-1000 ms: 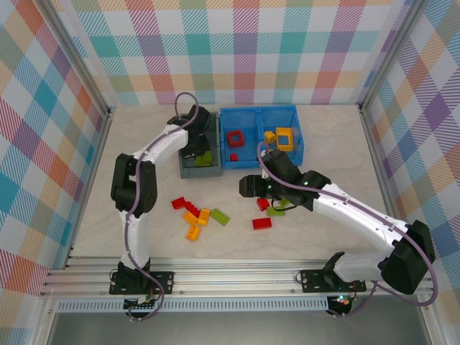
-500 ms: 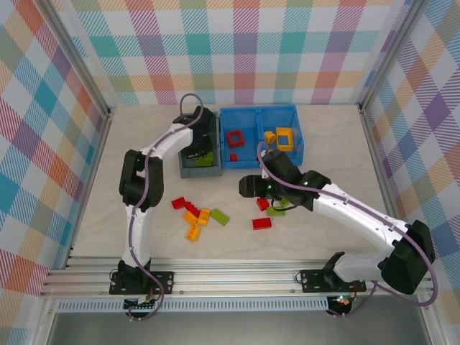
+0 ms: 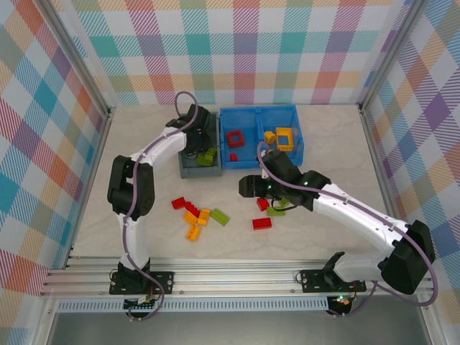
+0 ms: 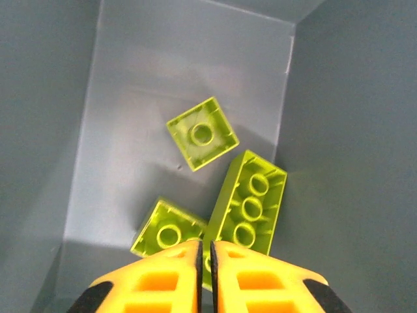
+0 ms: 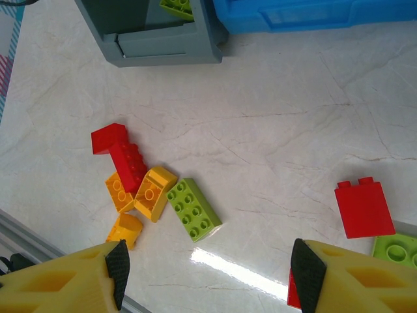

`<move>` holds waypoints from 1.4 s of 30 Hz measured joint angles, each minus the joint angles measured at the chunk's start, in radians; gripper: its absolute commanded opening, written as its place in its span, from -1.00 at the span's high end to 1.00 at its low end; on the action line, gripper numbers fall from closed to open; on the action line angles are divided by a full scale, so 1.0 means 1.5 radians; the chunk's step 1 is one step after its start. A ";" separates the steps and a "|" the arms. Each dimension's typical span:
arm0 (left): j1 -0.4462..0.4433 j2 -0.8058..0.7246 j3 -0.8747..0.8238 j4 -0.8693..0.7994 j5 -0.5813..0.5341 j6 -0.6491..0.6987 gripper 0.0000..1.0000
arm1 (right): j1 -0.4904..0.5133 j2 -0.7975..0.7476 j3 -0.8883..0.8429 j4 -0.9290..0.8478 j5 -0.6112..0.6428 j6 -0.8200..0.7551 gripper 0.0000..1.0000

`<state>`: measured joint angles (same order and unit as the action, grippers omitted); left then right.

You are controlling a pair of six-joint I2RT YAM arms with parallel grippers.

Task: Sort the legos into containers by color

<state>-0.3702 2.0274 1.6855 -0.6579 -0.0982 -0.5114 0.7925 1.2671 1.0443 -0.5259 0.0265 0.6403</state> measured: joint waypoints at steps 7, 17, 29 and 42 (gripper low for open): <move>0.000 -0.015 0.002 -0.056 0.004 -0.016 0.91 | 0.000 0.000 0.000 0.000 0.000 0.000 -0.37; -0.011 -0.182 -0.184 -0.067 -0.023 -0.065 0.27 | 0.036 0.053 0.031 -0.009 -0.011 -0.030 -0.44; -0.032 -0.882 -0.420 -0.173 -0.163 -0.199 -0.24 | 0.183 0.426 0.338 -0.030 -0.011 -0.182 -0.81; -0.032 -1.086 -0.435 -0.307 -0.213 -0.231 -0.26 | 0.197 0.709 0.671 -0.151 0.040 -0.204 -0.98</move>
<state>-0.4187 0.3985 1.0336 -1.1187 -0.4175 -0.8577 1.0878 2.3306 2.0510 -0.7525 0.0872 0.3340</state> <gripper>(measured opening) 0.633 0.988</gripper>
